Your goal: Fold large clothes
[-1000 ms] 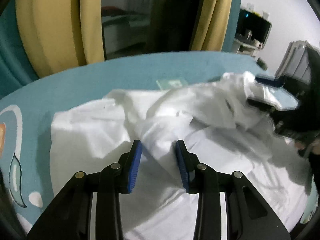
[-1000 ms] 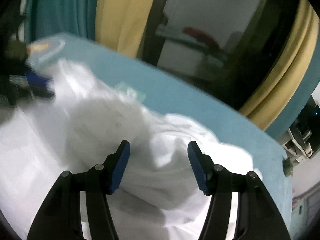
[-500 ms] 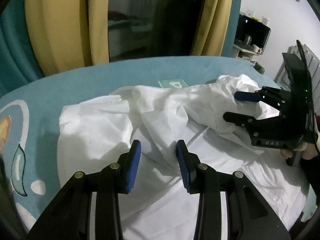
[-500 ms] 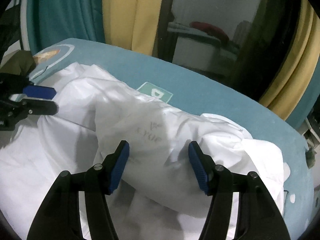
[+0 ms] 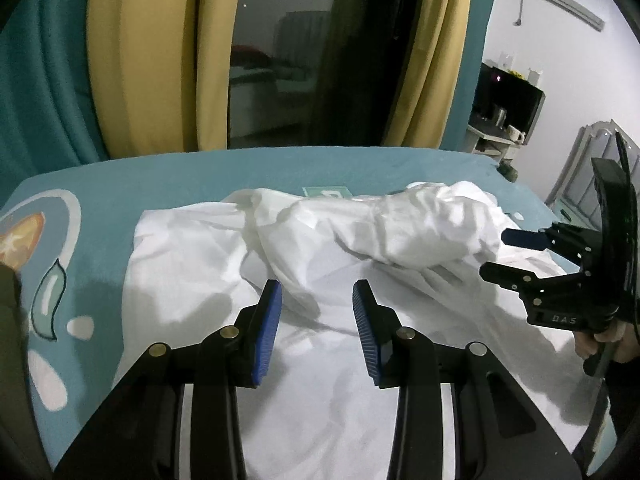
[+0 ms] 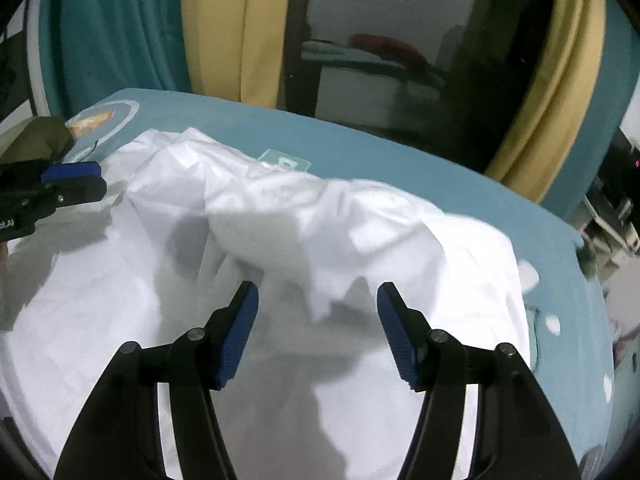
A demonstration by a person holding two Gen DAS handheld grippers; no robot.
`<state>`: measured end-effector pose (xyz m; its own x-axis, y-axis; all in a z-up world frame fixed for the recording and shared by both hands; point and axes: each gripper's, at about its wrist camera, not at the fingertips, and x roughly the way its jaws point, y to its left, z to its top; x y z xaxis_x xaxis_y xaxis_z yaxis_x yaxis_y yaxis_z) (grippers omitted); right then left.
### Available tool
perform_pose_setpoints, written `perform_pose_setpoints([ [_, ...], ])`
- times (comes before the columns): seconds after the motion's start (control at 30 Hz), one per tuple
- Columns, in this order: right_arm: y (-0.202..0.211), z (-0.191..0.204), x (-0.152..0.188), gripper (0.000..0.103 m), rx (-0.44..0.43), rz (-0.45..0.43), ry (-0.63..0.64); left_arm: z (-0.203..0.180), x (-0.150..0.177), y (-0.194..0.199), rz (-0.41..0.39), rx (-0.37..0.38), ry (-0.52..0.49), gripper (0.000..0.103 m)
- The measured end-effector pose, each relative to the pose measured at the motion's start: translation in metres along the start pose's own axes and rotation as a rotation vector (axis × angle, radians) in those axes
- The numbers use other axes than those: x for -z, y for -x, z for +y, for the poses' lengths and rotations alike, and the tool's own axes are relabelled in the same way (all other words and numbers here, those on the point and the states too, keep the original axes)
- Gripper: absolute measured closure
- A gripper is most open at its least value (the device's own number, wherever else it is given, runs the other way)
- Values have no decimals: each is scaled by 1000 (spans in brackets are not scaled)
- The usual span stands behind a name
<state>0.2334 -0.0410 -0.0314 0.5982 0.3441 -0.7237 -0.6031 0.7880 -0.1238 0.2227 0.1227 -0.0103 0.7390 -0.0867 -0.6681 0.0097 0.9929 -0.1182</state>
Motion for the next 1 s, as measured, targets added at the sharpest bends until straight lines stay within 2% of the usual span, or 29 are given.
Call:
perform_pose_setpoints([
  [0.37,41,-16,41,41,6,6,-109,-20,30,41,-27,2,23,64],
  [0.67,63,-25,79,41,-1,-1,-181,-19,51,65,-40,-6,50,64],
  [0.8,78,-37,101,41,13,-5,-220,-8,63,80,-50,-69,36,64],
  [1.0,100,-77,134,41,103,26,-294,37,91,108,-37,-171,110,64],
])
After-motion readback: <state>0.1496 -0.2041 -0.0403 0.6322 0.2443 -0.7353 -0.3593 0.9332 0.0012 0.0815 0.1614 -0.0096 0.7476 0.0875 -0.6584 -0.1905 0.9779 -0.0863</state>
